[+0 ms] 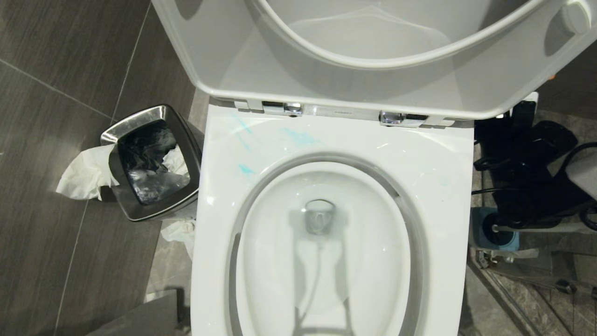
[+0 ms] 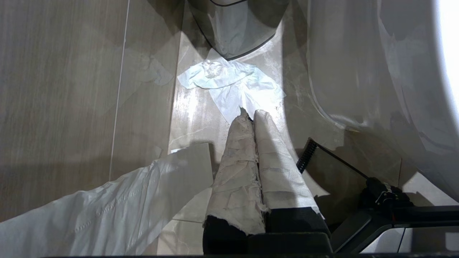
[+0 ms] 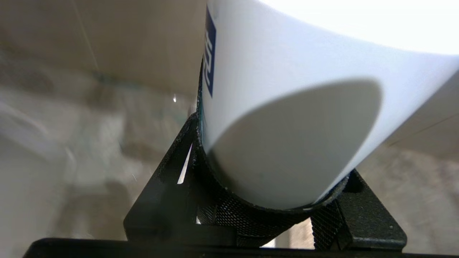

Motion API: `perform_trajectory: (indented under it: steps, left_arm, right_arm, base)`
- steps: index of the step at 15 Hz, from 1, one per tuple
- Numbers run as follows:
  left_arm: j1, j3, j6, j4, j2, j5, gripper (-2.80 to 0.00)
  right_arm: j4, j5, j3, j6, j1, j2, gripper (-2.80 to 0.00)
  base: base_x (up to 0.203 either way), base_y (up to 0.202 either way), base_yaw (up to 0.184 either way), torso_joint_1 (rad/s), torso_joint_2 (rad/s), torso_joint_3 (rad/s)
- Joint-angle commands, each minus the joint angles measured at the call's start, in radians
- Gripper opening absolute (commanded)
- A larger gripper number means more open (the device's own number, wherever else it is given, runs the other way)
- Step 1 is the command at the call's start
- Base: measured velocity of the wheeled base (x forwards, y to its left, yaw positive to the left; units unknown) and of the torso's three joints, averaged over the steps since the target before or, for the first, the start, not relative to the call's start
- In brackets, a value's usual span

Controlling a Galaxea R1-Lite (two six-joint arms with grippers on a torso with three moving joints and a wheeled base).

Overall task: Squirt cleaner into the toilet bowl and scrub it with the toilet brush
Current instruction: Pour in the cleaning agent

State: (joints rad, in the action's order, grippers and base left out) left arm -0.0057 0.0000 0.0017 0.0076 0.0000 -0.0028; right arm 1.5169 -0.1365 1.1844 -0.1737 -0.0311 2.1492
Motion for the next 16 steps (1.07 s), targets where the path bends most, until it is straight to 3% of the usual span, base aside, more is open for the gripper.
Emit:
perform_trajectory:
  steps: [1,8,16]
  left_arm:
    - [0.0,0.002,0.0,0.0,0.0,0.0,-2.8]
    - [0.0,0.002,0.0,0.0,0.0,0.0,-2.8]
    - [0.0,0.002,0.0,0.0,0.0,0.0,-2.8]
  right_arm:
    - [-0.021,-0.003,-0.087,0.006,0.008,-0.202,-2.8]
    - [-0.337,-0.002,-0.224,0.009,0.003,-0.615,-2.8]
    - [-0.914,0.035,-0.236,-0.023,0.002,-1.059,-2.8]
  base:
    - [0.0,0.0,0.0,0.0,0.0,0.0]
    - [0.0,0.0,0.0,0.0,0.0,0.0]
    - [0.0,0.0,0.0,0.0,0.0,0.0]
